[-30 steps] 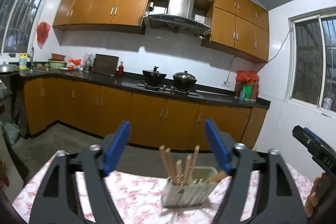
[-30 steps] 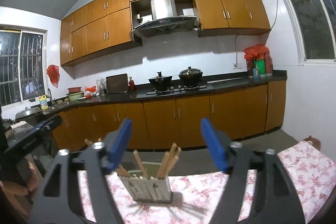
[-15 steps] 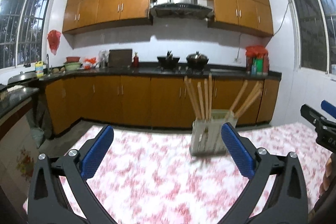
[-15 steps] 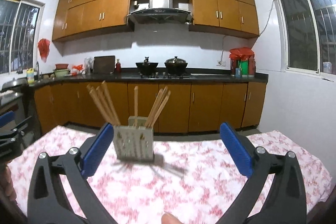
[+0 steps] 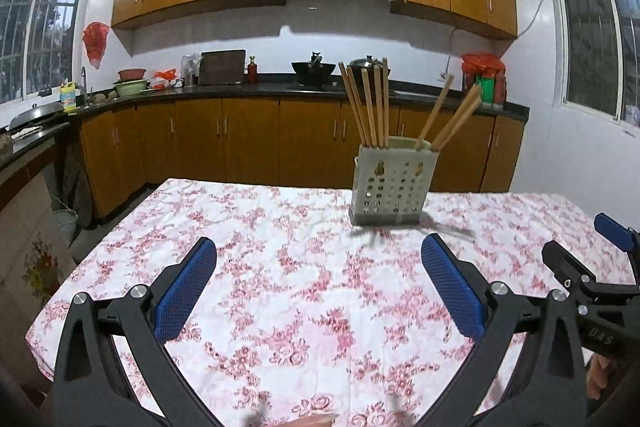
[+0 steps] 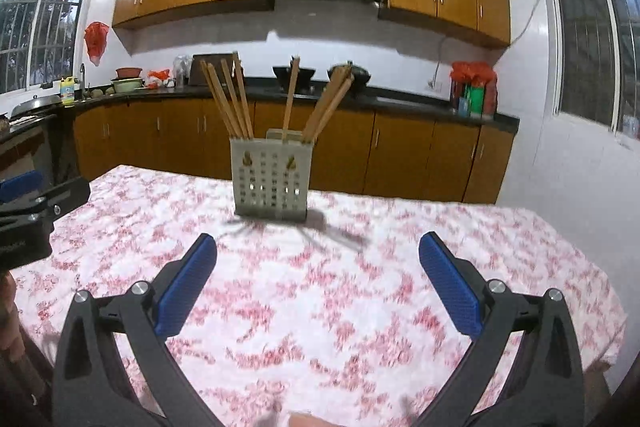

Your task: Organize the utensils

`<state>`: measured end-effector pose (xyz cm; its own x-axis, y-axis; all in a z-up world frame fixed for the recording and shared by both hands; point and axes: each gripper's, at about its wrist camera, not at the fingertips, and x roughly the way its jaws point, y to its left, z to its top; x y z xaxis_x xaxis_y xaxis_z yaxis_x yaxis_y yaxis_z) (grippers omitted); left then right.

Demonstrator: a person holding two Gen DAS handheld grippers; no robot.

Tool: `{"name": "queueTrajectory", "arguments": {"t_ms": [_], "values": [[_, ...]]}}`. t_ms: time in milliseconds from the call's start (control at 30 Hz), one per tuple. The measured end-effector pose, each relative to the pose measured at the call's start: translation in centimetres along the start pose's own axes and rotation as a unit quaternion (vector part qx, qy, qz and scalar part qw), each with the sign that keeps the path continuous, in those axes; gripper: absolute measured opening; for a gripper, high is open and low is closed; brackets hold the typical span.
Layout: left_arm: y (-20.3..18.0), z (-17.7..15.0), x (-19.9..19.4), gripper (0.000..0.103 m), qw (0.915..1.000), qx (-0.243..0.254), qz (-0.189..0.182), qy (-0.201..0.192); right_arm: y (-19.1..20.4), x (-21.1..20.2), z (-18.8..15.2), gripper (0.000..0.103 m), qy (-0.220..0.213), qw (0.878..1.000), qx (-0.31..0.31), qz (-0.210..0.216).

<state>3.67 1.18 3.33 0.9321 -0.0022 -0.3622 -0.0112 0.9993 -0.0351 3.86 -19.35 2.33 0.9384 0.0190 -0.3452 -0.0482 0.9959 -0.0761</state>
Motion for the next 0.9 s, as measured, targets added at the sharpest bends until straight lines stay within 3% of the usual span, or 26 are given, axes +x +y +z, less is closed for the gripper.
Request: {"name": "queueTrajectory", "arguments": {"t_ms": [400, 900], "values": [[-0.8, -2.0, 0.4, 0.101, 0.9994, 0.011, 0.009, 0.031, -1.5, 1.5, -1.7, 0.099, 0.048, 0.998, 0.050, -0.003], [-1.3, -2.6, 0.9, 0.101, 0.9984, 0.017, 0.020, 0.050, -1.8, 1.9, -2.0, 0.099, 0.055, 0.997, 0.056, -0.001]]}}
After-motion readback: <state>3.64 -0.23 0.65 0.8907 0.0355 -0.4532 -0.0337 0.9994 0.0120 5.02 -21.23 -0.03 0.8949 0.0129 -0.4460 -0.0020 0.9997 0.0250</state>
